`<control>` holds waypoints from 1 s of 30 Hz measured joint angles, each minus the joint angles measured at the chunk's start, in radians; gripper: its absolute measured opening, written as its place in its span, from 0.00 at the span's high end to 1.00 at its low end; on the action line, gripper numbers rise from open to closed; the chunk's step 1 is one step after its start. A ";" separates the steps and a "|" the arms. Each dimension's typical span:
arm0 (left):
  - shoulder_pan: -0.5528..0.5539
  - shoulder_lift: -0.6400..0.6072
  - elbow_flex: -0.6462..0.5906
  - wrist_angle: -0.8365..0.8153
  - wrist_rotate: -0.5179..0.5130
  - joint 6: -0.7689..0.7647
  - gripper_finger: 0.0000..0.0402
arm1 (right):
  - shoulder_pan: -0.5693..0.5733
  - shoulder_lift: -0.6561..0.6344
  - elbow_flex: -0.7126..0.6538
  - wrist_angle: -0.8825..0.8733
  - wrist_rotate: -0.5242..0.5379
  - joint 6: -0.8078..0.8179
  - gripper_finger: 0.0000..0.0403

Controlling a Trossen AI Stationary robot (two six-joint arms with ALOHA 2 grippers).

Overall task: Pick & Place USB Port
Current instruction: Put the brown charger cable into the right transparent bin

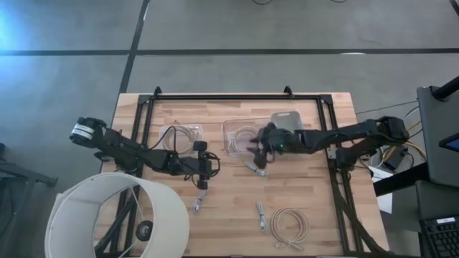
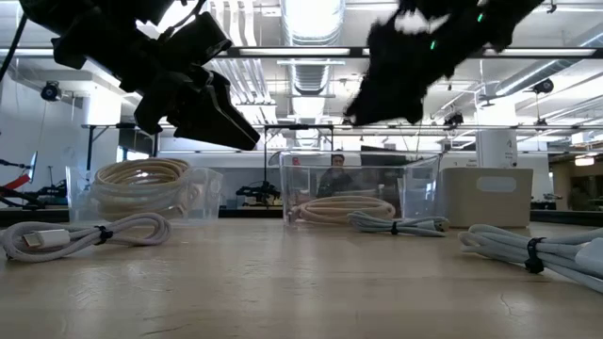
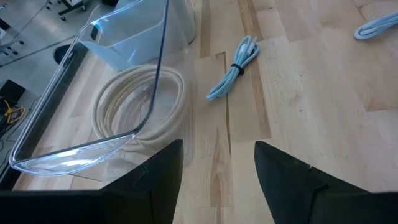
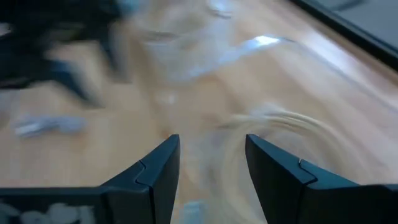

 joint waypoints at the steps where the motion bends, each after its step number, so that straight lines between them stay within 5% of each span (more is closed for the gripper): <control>1: 0.000 0.000 0.000 0.000 0.000 0.000 0.50 | 0.030 -0.014 0.014 -0.024 -0.011 -0.005 0.56; 9: 0.000 0.000 0.000 0.013 0.000 0.000 0.50 | 0.319 0.019 0.195 -0.520 0.048 0.122 0.56; 13: 0.000 0.000 0.000 0.023 0.000 0.000 0.50 | 0.442 0.111 0.259 -0.690 -0.119 0.309 0.56; 21: 0.000 0.000 0.000 0.031 0.000 -0.007 0.50 | 0.599 0.342 0.322 -0.756 -0.470 0.530 0.60; 30: 0.000 0.000 0.000 0.031 0.000 -0.029 0.50 | 0.597 0.534 0.432 -1.019 -0.478 0.502 0.61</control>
